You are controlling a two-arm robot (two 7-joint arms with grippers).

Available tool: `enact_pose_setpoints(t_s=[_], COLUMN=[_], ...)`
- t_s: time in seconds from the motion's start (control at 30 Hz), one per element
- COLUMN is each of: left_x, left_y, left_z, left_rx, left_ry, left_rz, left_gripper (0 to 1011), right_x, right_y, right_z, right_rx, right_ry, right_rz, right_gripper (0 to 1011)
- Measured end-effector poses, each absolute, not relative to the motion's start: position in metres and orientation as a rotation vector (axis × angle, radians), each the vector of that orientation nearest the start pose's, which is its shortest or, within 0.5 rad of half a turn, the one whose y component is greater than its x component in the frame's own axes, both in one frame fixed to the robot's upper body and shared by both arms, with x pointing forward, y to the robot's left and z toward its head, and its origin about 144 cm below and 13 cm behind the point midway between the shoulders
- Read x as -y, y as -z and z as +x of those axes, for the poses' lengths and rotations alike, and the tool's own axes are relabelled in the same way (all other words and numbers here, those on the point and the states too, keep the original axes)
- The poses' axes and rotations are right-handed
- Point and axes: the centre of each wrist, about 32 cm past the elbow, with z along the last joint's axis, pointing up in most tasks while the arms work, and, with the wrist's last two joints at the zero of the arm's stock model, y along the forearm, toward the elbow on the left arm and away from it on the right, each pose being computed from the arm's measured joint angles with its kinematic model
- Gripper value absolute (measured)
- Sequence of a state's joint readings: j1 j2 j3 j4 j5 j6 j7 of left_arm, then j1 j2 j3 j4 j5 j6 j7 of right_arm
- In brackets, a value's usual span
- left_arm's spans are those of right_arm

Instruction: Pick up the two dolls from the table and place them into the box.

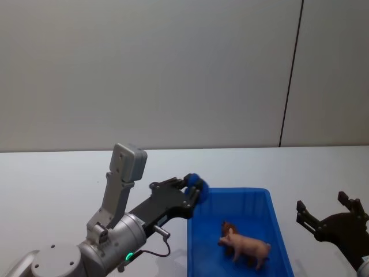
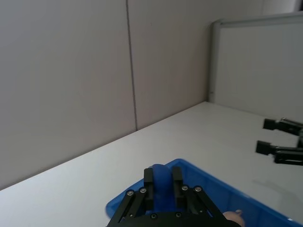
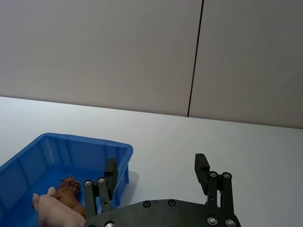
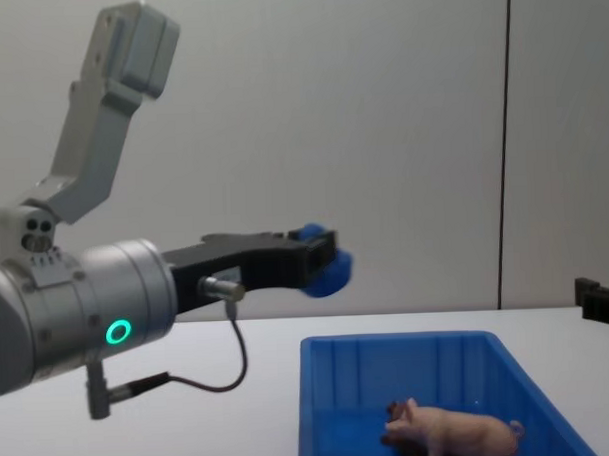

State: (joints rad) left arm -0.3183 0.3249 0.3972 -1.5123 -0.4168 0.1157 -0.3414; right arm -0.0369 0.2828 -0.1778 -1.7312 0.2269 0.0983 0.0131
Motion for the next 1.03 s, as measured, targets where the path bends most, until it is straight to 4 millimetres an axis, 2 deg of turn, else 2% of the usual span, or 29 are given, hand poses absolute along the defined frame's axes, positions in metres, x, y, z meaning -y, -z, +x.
enact_pose_setpoints(t_s=[0.23, 0.27, 0.43, 0.47, 0.57, 0.6, 0.7, 0.87, 1.03], left_x=[-0.203, -0.201, -0.196, -0.196, -0.194, -0.193, -0.192, -0.19, -0.189], left_y=[-1.212, -1.212, -1.212, -1.212, -1.212, -1.212, -1.212, -1.212, -1.211], left_z=[0.526, 0.526, 0.526, 0.526, 0.526, 0.526, 0.527, 0.527, 0.527], left_rx=[-0.01, -0.013, -0.023, -0.023, -0.026, -0.028, -0.03, -0.032, -0.035], left_ry=[-0.771, -0.748, -0.688, -0.681, -0.664, -0.654, -0.638, -0.617, -0.605], left_rz=[-0.051, -0.06, -0.086, -0.088, -0.095, -0.099, -0.106, -0.115, -0.12], left_gripper=[400, 400, 625, 625, 707, 765, 855, 989, 1001], right_x=[0.241, 0.241, 0.241, 0.241, 0.241, 0.241, 0.241, 0.241, 0.241], right_y=[-1.174, -1.174, -1.174, -1.174, -1.174, -1.174, -1.174, -1.174, -1.174], right_z=[0.442, 0.442, 0.442, 0.442, 0.442, 0.442, 0.442, 0.442, 0.442], right_rx=[0.017, 0.017, 0.017, 0.017, 0.017, 0.017, 0.017, 0.017, 0.017], right_ry=[1.347, 1.347, 1.347, 1.347, 1.347, 1.347, 1.347, 1.347, 1.347], right_rz=[-0.055, -0.055, -0.055, -0.055, -0.055, -0.055, -0.055, -0.055, -0.055], right_gripper=[1001, 1001, 1001, 1001, 1001, 1001, 1001, 1001, 1001])
